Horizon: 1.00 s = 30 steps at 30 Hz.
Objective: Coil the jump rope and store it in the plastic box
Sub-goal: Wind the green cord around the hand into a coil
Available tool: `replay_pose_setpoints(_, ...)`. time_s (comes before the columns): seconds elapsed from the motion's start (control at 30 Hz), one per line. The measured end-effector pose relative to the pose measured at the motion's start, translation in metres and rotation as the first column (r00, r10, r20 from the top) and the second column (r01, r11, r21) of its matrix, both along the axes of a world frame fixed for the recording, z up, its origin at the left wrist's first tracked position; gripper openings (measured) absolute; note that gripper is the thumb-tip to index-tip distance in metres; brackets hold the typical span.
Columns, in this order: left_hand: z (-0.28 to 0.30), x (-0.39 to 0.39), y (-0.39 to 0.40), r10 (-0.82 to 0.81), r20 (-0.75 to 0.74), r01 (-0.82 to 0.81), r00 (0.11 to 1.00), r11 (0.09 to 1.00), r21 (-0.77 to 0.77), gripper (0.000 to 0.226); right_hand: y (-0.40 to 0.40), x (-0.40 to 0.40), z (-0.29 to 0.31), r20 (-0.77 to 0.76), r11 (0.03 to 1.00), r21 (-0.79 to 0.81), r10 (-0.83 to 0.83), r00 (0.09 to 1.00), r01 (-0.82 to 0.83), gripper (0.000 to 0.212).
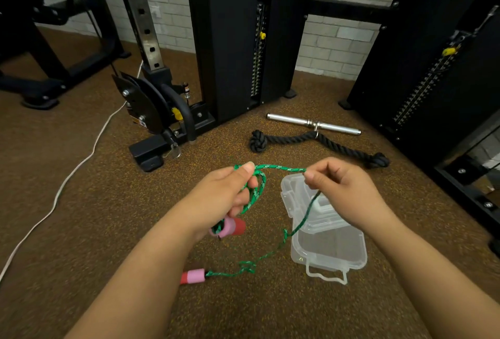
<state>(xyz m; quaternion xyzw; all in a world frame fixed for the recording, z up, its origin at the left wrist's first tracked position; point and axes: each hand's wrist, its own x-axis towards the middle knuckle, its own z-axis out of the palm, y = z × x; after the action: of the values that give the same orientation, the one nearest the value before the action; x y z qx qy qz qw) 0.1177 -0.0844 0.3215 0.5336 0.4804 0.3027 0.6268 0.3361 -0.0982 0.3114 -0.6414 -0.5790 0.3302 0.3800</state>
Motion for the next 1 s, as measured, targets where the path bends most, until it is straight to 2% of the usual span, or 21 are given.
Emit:
replay_pose_setpoints(0.03,0.001,0.001,-0.001,-0.037,0.041,0.039,0.998,0.998,-0.043,0.032,-0.001,-0.001,-0.004,0.046,0.999,-0.021,0.029,0.999,-0.028,0.01)
replay_pose_setpoints(0.1,0.002,0.004,-0.004,-0.099,0.113,0.112,0.989,0.988,-0.111,0.033,-0.003,-0.008,-0.011,0.023,0.982,-0.073,0.173,0.985,-0.171,0.029)
replay_pose_setpoints(0.2,0.002,0.009,-0.007,-0.145,0.165,0.169,0.976,0.975,-0.146,0.034,-0.008,-0.026,-0.011,-0.234,0.9,-0.101,0.394,0.889,-0.425,0.05)
replay_pose_setpoints(0.27,0.002,0.01,-0.006,-0.15,0.184,0.179,0.971,0.971,-0.157,0.036,-0.01,-0.034,-0.011,-0.336,0.86,-0.077,0.454,0.825,-0.504,0.047)
replay_pose_setpoints(0.33,0.003,0.007,-0.007,-0.162,0.189,0.196,0.968,0.966,-0.172,0.037,-0.01,-0.035,-0.011,-0.345,0.849,-0.081,0.468,0.813,-0.522,0.038)
replay_pose_setpoints(0.43,0.005,0.003,-0.007,-0.154,0.205,0.196,0.967,0.96,-0.2,0.04,-0.007,-0.029,-0.009,-0.266,0.874,-0.095,0.439,0.858,-0.476,0.024)
replay_pose_setpoints(0.53,0.004,0.001,-0.004,-0.122,0.254,0.186,0.959,0.952,-0.243,0.044,-0.001,-0.018,-0.005,-0.153,0.956,-0.044,0.281,0.948,-0.29,0.018)
replay_pose_setpoints(0.6,0.005,0.0,-0.003,-0.106,0.339,0.207,0.935,0.938,-0.277,0.04,0.001,-0.013,-0.006,-0.085,0.983,-0.005,0.18,0.98,-0.181,0.017)
replay_pose_setpoints(0.7,0.006,-0.002,-0.002,-0.008,0.495,0.179,0.869,0.938,-0.299,0.029,-0.004,-0.016,-0.018,0.03,0.985,-0.022,0.171,0.985,-0.17,0.022)
replay_pose_setpoints(0.77,0.006,-0.004,0.0,0.08,0.554,0.102,0.829,0.952,-0.29,0.031,-0.009,-0.022,-0.026,0.17,0.97,-0.065,0.241,0.956,-0.233,0.025)
replay_pose_setpoints(0.87,0.006,-0.003,0.002,0.182,0.568,-0.033,0.803,0.964,-0.262,0.042,-0.016,-0.033,-0.03,0.388,0.925,-0.115,0.377,0.841,-0.362,0.025)
replay_pose_setpoints(0.93,0.005,-0.002,0.002,0.206,0.53,-0.074,0.822,0.963,-0.258,0.046,-0.019,-0.04,-0.029,0.449,0.895,-0.102,0.431,0.782,-0.435,0.03)
replay_pose_setpoints(1.0,0.007,-0.001,0.001,0.162,0.464,-0.065,0.871,0.974,-0.217,0.048,-0.023,-0.047,-0.024,0.456,0.863,-0.068,0.473,0.754,-0.5,0.032)
